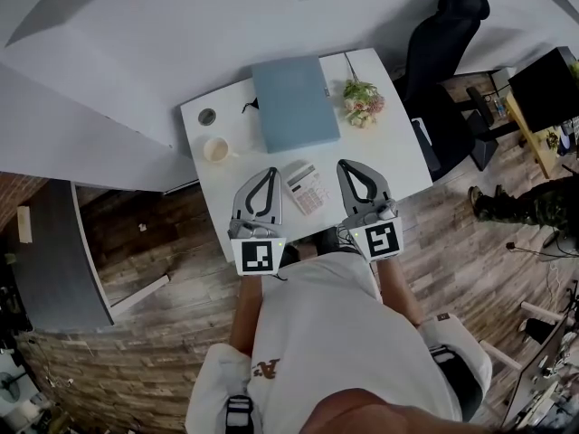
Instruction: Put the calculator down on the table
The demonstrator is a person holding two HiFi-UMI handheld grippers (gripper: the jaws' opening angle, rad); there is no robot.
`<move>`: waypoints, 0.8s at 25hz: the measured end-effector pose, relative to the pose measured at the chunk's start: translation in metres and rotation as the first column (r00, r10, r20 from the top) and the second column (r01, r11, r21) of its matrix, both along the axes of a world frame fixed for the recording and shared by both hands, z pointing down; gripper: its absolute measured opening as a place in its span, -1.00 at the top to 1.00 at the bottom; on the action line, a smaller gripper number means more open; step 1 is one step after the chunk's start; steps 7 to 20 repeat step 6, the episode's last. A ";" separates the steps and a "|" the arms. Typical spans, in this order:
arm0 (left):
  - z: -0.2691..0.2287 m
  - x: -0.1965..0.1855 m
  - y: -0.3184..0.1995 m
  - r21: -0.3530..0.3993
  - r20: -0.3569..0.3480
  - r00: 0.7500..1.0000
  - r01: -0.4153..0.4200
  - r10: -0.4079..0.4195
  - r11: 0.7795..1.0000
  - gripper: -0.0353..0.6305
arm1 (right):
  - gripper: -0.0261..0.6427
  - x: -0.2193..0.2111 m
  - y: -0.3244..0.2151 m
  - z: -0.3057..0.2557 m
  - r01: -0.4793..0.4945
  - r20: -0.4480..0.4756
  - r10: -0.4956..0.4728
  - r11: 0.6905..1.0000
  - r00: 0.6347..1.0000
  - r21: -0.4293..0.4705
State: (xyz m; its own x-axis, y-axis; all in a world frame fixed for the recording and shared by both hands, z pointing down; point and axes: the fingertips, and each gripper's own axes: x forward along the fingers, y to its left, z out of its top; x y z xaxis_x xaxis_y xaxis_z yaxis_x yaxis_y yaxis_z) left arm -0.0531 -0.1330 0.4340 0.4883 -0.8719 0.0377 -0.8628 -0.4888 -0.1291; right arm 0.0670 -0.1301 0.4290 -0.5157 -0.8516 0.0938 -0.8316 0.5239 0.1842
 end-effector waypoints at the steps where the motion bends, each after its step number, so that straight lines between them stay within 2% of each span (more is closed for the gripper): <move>1: -0.001 0.000 0.001 0.004 0.005 1.000 -0.004 0.004 1.000 0.88 | 0.90 -0.001 0.001 -0.001 -0.001 -0.001 0.001 1.000 1.000 0.003; 20: -0.004 -0.001 0.008 0.019 0.006 1.000 -0.013 0.013 1.000 0.88 | 0.90 -0.003 0.008 -0.003 -0.006 -0.003 0.007 1.000 1.000 0.002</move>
